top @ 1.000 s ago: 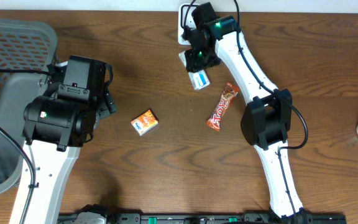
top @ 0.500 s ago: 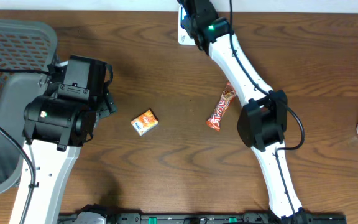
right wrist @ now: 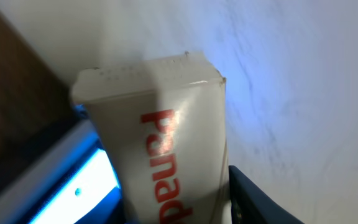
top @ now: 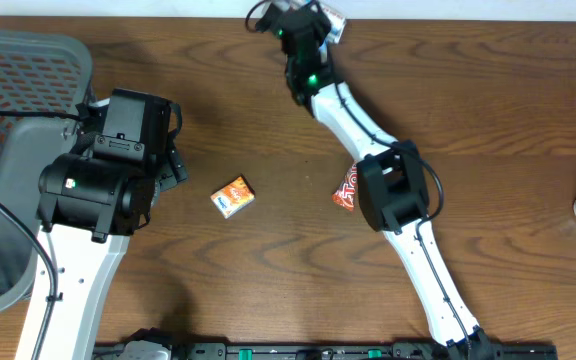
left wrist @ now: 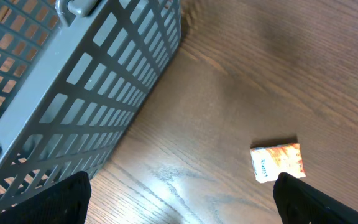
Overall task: Scan the item barcode
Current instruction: 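Lift the Panadol box with the right gripper to the scanner, then carry the Panadol box right and place it beside the jar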
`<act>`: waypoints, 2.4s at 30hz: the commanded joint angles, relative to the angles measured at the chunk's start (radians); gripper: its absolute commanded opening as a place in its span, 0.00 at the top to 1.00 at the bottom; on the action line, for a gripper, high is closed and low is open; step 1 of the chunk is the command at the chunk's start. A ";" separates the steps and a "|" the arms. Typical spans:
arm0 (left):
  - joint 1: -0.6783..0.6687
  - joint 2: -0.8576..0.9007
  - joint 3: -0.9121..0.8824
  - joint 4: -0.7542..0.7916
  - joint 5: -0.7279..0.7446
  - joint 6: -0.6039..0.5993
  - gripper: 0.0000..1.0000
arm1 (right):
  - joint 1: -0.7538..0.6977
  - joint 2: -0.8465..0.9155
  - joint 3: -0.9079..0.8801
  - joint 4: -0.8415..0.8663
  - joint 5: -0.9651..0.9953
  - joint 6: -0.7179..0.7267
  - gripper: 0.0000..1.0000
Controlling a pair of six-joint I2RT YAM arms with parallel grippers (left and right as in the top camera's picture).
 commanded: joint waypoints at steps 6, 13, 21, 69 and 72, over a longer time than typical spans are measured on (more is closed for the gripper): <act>0.005 0.003 0.000 0.000 -0.013 0.009 0.06 | 0.037 -0.006 0.005 -0.002 -0.024 -0.126 0.59; 0.005 0.003 0.000 0.000 -0.013 0.010 0.06 | 0.036 -0.006 0.005 0.005 -0.056 -0.156 0.58; 0.005 0.003 0.000 0.000 -0.013 0.009 0.06 | 0.031 -0.142 0.005 -0.146 -0.007 -0.074 0.61; 0.005 0.003 0.000 0.000 -0.013 0.010 0.06 | -1.003 -0.469 -0.593 -1.172 -0.151 1.179 0.44; 0.005 0.003 0.000 0.000 -0.013 0.010 0.06 | -1.062 -0.497 -0.579 -1.189 -0.151 1.186 0.40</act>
